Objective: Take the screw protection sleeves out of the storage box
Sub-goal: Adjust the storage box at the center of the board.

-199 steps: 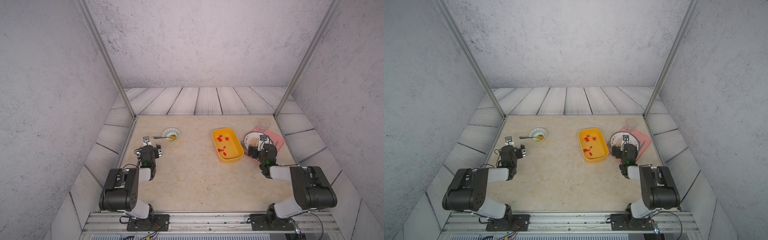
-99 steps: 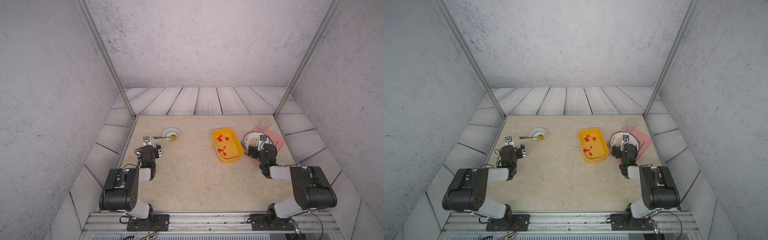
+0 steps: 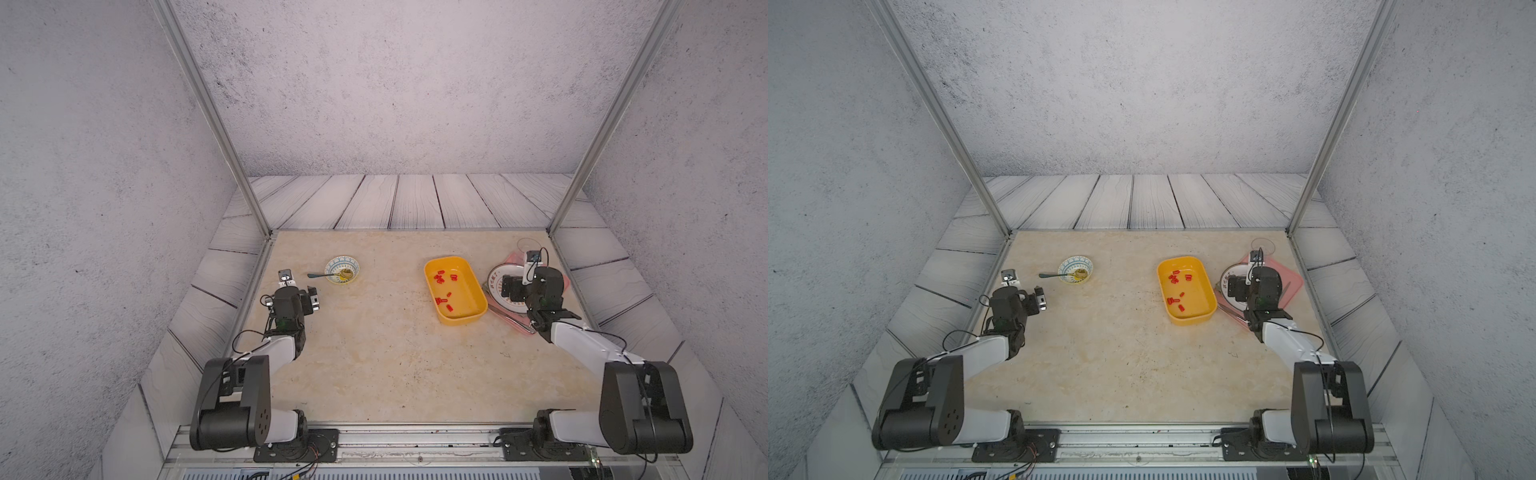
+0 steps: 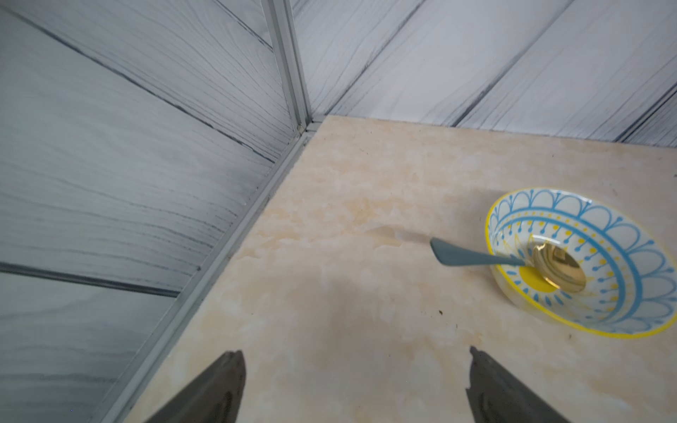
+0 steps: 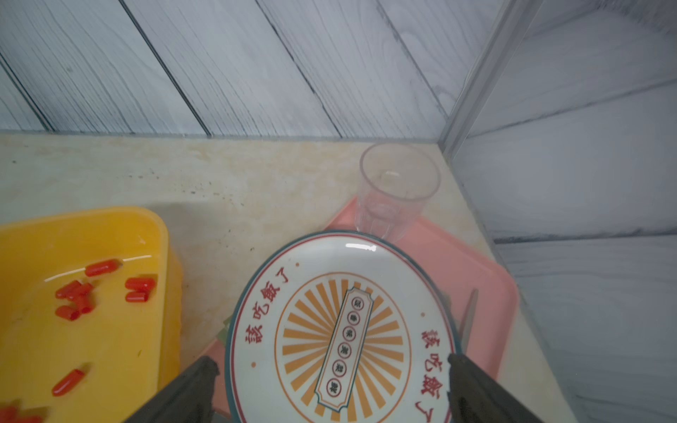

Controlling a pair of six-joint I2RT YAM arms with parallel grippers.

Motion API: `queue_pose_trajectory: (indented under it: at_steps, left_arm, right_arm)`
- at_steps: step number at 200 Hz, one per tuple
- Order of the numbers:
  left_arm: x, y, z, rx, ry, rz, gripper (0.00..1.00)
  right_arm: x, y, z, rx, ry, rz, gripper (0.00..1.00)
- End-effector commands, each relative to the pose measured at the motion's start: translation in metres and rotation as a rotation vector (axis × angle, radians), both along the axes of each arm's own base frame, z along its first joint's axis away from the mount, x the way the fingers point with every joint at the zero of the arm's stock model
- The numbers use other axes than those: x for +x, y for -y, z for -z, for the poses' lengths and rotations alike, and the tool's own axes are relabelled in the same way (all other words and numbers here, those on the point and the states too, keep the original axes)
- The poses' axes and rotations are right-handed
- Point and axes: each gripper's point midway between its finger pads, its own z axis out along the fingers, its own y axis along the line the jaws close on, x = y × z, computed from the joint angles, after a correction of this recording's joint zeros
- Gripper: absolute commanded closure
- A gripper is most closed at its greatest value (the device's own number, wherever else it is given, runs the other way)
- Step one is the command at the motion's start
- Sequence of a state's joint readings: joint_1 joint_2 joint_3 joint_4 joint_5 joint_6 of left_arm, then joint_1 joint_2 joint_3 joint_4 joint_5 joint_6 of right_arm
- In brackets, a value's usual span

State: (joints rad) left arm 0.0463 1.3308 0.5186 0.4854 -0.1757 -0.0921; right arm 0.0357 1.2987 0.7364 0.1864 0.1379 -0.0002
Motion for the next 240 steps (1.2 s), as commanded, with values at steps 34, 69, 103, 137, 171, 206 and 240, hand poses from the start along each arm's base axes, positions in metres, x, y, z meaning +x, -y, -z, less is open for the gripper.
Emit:
queue_pose_trajectory:
  at_steps: [34, 69, 103, 137, 171, 206, 240]
  left_arm:
    - [-0.041, 0.081, -0.05, 0.017, -0.204, 0.573, 0.01]
    - [-0.071, 0.151, -0.067, -0.087, -0.278, 0.915, 0.0]
    - [-0.066, 0.178, -0.054, 0.045, -0.34, 0.951, 0.02]
    - [-0.067, 0.187, -0.043, 0.08, -0.379, 0.961, 0.0]
    - [-0.081, 0.202, -0.04, 0.079, -0.37, 1.029, 0.0]
    - [-0.083, 0.206, -0.029, 0.095, -0.391, 1.042, 0.01]
    - [-0.085, 0.207, -0.025, 0.116, -0.401, 1.048, 0.01]
  right_arm:
    - [-0.064, -0.053, -0.026, -0.09, -0.236, -0.442, 0.01]
    - [-0.054, -0.093, -0.016, -0.047, -0.314, -0.594, 0.07]
    - [-0.02, -0.1, 0.008, 0.005, -0.383, -0.551, 0.13]
    - [0.009, -0.104, 0.046, 0.016, -0.479, -0.498, 0.34]
    - [0.026, -0.104, 0.08, 0.011, -0.6, -0.431, 0.54]
    - [0.037, -0.103, 0.102, 0.007, -0.642, -0.367, 0.64]
    - [0.036, -0.104, 0.118, 0.013, -0.694, -0.342, 0.71]
